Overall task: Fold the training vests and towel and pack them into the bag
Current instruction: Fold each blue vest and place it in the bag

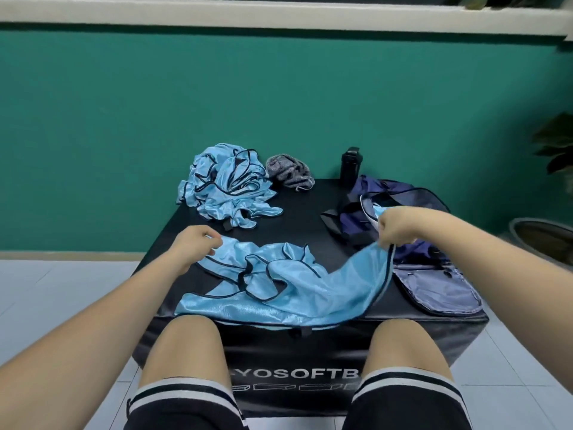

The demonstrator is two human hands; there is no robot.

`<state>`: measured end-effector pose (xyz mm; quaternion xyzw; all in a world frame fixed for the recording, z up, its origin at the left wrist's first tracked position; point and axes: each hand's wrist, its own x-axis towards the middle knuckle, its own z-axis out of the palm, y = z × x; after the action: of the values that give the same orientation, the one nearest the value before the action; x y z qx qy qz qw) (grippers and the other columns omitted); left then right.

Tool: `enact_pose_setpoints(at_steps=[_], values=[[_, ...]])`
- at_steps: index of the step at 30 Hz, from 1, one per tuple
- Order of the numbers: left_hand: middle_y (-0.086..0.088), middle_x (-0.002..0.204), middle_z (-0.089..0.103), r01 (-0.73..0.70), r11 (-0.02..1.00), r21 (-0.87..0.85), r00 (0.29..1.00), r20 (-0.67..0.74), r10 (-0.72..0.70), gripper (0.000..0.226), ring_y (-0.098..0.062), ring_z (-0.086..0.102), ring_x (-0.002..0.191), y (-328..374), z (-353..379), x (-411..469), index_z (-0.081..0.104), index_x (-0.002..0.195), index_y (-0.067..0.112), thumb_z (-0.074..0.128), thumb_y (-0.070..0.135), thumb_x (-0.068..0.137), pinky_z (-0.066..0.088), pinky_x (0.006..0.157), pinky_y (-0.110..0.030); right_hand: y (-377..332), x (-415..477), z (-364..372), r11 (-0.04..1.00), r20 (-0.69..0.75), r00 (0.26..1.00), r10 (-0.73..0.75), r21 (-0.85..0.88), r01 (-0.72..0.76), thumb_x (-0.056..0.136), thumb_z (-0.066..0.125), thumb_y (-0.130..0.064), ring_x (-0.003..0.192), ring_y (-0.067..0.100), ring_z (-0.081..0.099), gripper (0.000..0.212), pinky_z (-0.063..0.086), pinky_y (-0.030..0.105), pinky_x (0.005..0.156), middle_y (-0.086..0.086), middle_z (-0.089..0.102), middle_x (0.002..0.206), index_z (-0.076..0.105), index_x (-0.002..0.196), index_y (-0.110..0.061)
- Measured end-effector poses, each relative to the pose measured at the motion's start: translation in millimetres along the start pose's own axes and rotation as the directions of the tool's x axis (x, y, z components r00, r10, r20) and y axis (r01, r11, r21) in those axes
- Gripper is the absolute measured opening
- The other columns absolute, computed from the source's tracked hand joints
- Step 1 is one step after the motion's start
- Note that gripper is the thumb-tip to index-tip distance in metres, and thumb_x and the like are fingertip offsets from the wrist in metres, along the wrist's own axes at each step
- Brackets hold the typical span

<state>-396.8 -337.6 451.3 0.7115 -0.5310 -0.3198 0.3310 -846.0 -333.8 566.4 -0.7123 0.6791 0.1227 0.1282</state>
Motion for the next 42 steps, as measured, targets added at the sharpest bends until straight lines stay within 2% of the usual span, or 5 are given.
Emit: enact_pose_setpoints(at_steps=[6,11,17,29,42], values=[[-0.001,0.090,0.074,0.113,0.992,0.050,0.980,-0.170,-0.103,0.008,-0.028,0.067,0.079,-36,-5,38,0.074,0.081,0.019,0.072,0.022,0.088,0.056,0.076,-0.039,-35,41,39,0.985,-0.001,0.994,-0.109,0.135,0.108,0.088,0.077,-0.043,0.108,0.026,0.067,0.037,0.053,0.040,0.097,0.003,0.071,0.112,0.072,0.112,-0.016],[-0.004,0.073,0.061,0.220,0.949,0.227,0.950,-0.272,-0.155,0.028,-0.027,0.055,0.067,-62,-6,67,0.055,0.071,0.016,0.073,0.031,0.087,0.039,0.060,-0.032,-86,81,70,0.895,-0.142,0.967,-0.214,0.369,0.252,0.090,0.073,-0.036,0.099,0.013,0.066,0.010,0.057,0.035,0.090,-0.012,0.071,0.105,0.073,0.097,-0.029],[-0.017,0.123,0.066,0.353,0.879,0.321,0.930,-0.218,-0.295,0.048,-0.031,0.060,0.088,-92,-1,102,0.070,0.106,0.006,0.071,0.050,0.086,0.046,0.066,-0.036,-142,105,80,0.828,-0.223,0.921,-0.318,0.409,0.385,0.095,0.067,-0.027,0.094,0.010,0.066,0.008,0.056,0.030,0.080,-0.014,0.072,0.100,0.073,0.100,-0.028],[0.001,0.078,0.062,-0.164,0.980,-0.117,0.986,-0.062,0.158,0.021,-0.017,0.055,0.072,44,-26,47,0.068,0.097,0.008,0.079,0.025,0.093,0.049,0.070,-0.032,-179,99,54,0.545,-0.345,0.888,-0.303,0.702,0.459,0.089,0.081,-0.042,0.084,0.011,0.067,0.031,0.056,0.032,0.079,-0.006,0.073,0.104,0.067,0.115,-0.032],[-0.008,0.099,0.076,-0.444,0.864,-0.239,0.881,0.061,0.470,0.013,-0.008,0.063,0.081,182,-27,-52,0.078,0.101,0.015,0.080,0.025,0.094,0.057,0.073,-0.025,-182,10,-35,0.711,-0.706,0.646,-0.291,0.292,0.640,0.089,0.066,-0.020,0.070,0.017,0.053,0.011,0.039,0.037,0.060,0.001,0.061,0.077,0.061,0.097,-0.014]])
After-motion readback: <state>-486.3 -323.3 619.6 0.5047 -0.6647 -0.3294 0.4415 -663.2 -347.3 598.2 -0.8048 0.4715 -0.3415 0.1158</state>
